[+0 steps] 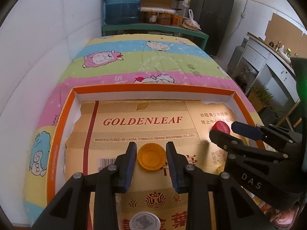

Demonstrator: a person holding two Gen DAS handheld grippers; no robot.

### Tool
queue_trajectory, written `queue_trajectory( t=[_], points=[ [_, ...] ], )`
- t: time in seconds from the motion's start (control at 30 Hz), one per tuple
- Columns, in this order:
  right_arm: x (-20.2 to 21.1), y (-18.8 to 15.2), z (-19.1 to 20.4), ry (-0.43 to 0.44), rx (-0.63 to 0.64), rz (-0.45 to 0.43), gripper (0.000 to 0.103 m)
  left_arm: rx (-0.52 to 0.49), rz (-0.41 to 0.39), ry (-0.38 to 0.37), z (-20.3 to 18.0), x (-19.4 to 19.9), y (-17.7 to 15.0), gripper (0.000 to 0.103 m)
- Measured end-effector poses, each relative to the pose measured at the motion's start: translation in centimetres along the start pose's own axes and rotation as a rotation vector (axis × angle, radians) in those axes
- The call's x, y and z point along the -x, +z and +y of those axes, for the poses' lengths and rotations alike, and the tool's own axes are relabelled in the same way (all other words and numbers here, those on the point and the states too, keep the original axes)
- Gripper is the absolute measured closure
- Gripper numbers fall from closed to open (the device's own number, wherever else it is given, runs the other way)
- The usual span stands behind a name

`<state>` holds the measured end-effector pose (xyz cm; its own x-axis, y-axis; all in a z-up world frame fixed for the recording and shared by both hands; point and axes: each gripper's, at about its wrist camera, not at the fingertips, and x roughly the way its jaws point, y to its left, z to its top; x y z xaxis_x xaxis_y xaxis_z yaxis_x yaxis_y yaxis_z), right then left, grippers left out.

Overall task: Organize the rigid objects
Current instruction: 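Lower both caps onto the tray bottom and open both grippers, then withdraw both grippers from the tray toward the items on the quilt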

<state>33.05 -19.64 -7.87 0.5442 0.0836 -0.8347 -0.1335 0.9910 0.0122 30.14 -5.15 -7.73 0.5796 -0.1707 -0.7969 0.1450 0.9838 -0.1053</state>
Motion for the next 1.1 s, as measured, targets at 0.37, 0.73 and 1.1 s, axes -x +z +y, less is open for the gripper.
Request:
queue_trajectory(
  t=[0.37, 0.73, 1.1],
  points=[
    [4.0, -1.0, -0.5, 0.009, -0.047, -0.063, 0.054, -0.002, -0.085, -0.022, 0.3, 4.5, -0.3, 0.048],
    [10.4, -5.1, 0.9, 0.005, -0.061, -0.134, 0.053, -0.074, -0.176, -0.073, 0.9, 10.3, -3.3, 0.032],
    [16.2, -10.2, 1.8, -0.025, -0.053, -0.198, 0.053, -0.049, -0.178, -0.144, 1.4, 14.9, -7.1, 0.033]
  ],
)
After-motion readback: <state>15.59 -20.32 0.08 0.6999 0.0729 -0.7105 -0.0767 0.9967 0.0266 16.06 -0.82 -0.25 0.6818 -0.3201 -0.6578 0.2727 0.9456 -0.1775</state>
